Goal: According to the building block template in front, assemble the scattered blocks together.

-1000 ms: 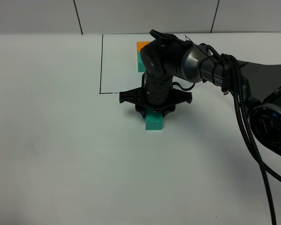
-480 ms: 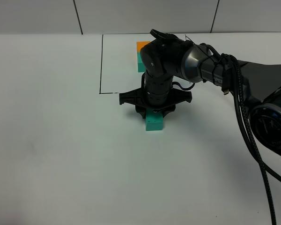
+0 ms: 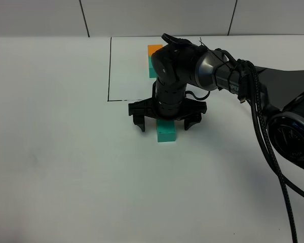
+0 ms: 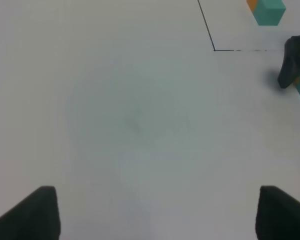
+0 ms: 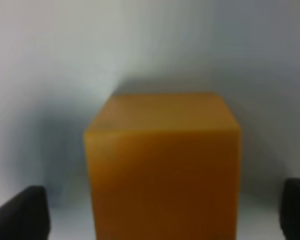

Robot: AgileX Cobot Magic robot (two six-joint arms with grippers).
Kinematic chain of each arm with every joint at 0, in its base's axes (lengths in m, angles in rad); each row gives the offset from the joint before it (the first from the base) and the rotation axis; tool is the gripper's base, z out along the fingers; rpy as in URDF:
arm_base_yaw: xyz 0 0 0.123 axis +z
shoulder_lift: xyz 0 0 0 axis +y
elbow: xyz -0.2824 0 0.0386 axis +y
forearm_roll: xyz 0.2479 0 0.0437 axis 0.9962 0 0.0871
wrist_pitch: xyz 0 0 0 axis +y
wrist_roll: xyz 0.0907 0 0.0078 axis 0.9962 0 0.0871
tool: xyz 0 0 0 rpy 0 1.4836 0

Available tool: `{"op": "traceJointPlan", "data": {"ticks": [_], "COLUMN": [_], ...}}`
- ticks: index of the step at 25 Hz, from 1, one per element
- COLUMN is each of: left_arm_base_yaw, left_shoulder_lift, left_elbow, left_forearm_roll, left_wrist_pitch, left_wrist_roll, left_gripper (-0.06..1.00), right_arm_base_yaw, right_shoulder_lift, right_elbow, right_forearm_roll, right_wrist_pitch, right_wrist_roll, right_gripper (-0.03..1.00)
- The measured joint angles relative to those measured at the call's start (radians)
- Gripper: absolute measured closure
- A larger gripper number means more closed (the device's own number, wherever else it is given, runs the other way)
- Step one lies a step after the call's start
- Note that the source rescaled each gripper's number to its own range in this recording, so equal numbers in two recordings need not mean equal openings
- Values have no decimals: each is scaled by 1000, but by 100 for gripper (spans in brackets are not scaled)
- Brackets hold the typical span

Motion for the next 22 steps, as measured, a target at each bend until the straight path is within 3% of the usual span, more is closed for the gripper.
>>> {"op": "traceJointPlan", "data": {"ticks": [3, 10, 17, 22], "left_arm_base_yaw": [0, 0, 0, 0], "left_shoulder_lift": [0, 0, 0, 0], "left_elbow": [0, 0, 0, 0], "left_forearm_roll": [0, 0, 0, 0], "left_wrist_pitch": [0, 0, 0, 0], "left_wrist_roll": [0, 0, 0, 0], "left_gripper": [16, 16, 16, 16], "right_arm_base_yaw": [0, -29, -253, -409], "right_shoulder_lift": [-23, -130, -173, -220], "right_elbow": [1, 1, 1, 2], "right_forearm_roll": [0, 8, 82, 97], "right_wrist_pitch": [-1, -13, 6, 75], "right_wrist_roll": [-28, -96, -253, -380], "right_gripper": [-1, -3, -3, -3]}}
